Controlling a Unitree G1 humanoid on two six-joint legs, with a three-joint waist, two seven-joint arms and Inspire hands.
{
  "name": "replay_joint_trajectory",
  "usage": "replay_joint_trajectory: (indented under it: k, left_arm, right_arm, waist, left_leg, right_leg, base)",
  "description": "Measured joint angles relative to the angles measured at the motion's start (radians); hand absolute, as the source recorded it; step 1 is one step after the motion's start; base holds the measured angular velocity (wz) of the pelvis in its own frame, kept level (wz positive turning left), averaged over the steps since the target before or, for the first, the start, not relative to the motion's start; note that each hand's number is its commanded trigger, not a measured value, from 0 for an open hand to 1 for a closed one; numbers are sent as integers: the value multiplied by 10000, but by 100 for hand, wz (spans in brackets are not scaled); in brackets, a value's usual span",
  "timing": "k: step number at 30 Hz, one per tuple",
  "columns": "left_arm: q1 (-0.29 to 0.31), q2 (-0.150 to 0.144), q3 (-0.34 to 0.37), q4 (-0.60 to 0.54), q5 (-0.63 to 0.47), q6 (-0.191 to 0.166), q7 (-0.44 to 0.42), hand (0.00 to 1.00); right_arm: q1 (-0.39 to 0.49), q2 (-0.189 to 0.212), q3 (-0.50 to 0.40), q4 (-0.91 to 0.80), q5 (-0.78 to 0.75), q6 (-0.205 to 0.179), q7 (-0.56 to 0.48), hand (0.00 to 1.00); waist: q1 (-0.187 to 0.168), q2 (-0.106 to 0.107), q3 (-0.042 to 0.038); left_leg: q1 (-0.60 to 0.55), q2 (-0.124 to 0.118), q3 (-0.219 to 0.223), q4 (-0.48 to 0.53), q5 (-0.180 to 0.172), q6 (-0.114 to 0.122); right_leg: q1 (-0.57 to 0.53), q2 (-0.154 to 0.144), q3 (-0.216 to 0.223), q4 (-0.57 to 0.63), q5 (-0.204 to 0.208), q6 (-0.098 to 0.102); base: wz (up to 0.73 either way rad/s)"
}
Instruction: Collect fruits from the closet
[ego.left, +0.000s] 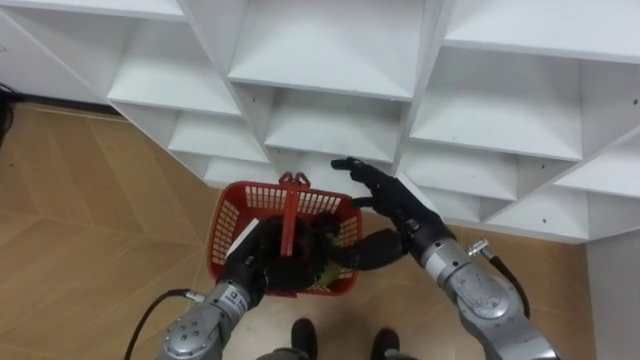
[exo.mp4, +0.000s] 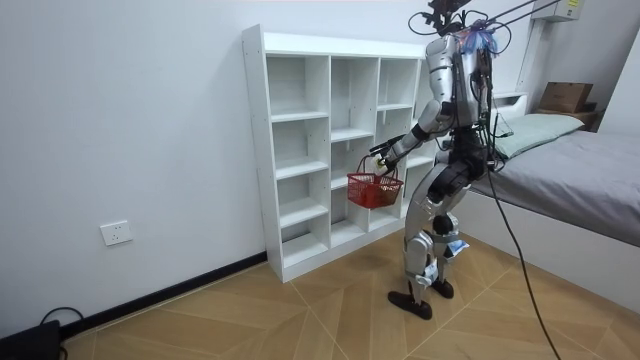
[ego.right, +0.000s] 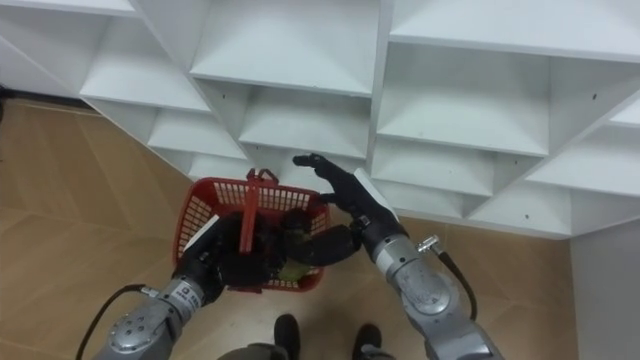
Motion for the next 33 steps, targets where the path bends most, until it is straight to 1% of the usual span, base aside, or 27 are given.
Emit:
replay_joint_trajectory:
  k: [25, 29, 30, 33]
  left_arm:
    - [-33, -8, 58, -119, 1, -1, 1, 100]
    - [-26, -4, 89, -118, 17, -4, 1, 100]
    - [-11, -4, 131, -118, 16, -8, 1, 100]
    - [166, 46, 208, -119, 38, -32, 1, 100]
  right_arm:
    - [-3, 22, -69, -2, 0, -2, -9, 0]
    - [30, -4, -101, -2, 0, -3, -24, 0]
    - [31, -10, -105, -2, 10, -3, -29, 0]
    - [115, -40, -150, -2, 0, -13, -99, 0]
  waist:
    - [-28, 1, -2]
    - [-66, -7, -5]
    - [-122, -10, -7]
    - [-214, -14, -10]
  left_leg:
    - [4, -4, 6, -4, 0, 0]
    - [49, -8, 34, -10, 1, 2]
    - [70, -15, 38, -10, 1, 2]
    - [228, -26, 59, -33, 0, 3]
  right_leg:
    - [-24, -1, 20, 8, -1, 0]
    - [-12, 1, 71, 15, -1, 2]
    - [-2, 1, 88, 24, -1, 2]
    - [142, 1, 125, 7, -12, 19]
  base:
    - [0]
    - [-2]
    - [-4]
    - [-3]
